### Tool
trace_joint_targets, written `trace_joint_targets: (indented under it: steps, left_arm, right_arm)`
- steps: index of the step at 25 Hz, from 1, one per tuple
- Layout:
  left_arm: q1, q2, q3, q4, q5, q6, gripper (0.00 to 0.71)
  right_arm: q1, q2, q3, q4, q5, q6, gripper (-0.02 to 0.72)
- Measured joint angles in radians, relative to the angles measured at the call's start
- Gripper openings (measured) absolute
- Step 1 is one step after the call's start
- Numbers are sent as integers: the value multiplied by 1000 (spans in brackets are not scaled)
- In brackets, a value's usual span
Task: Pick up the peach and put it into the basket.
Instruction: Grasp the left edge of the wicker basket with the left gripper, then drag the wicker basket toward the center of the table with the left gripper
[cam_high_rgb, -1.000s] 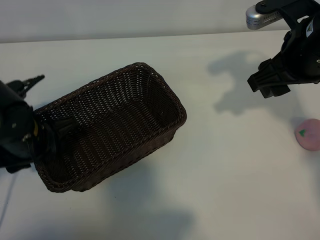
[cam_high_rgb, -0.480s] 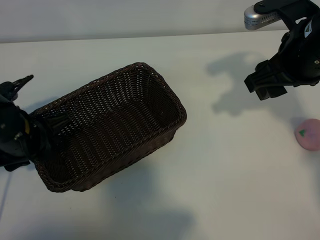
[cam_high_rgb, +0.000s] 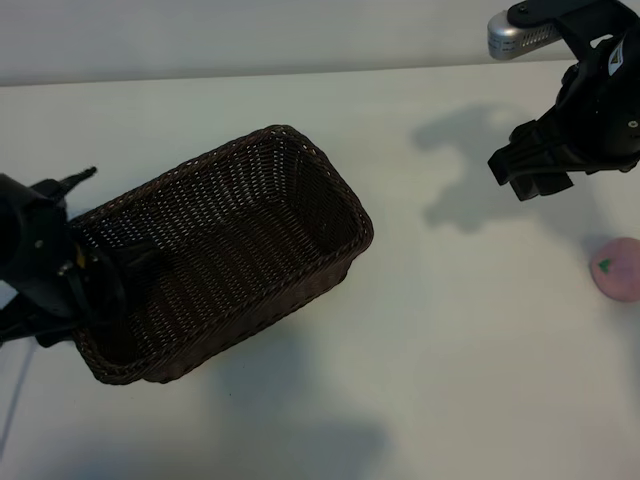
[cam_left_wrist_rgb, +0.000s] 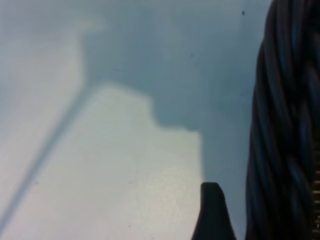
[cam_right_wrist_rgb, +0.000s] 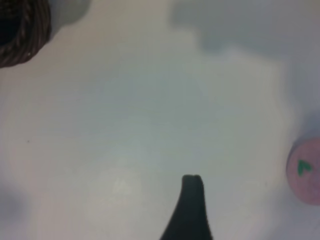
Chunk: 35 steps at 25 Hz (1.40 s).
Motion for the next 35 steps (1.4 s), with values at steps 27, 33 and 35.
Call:
trace_joint_targets:
  steps: [27, 33, 35]
  left_arm:
    - [1, 26, 1, -11, -60, 33, 273]
    - [1, 15, 1, -42, -63, 63, 264]
    - [1, -6, 1, -52, -64, 69, 235]
  right_arm:
    - [0, 0, -1, 0, 1, 0, 595]
    - [0, 0, -1, 0, 1, 0, 595]
    - [0, 0, -1, 0, 1, 0, 595]
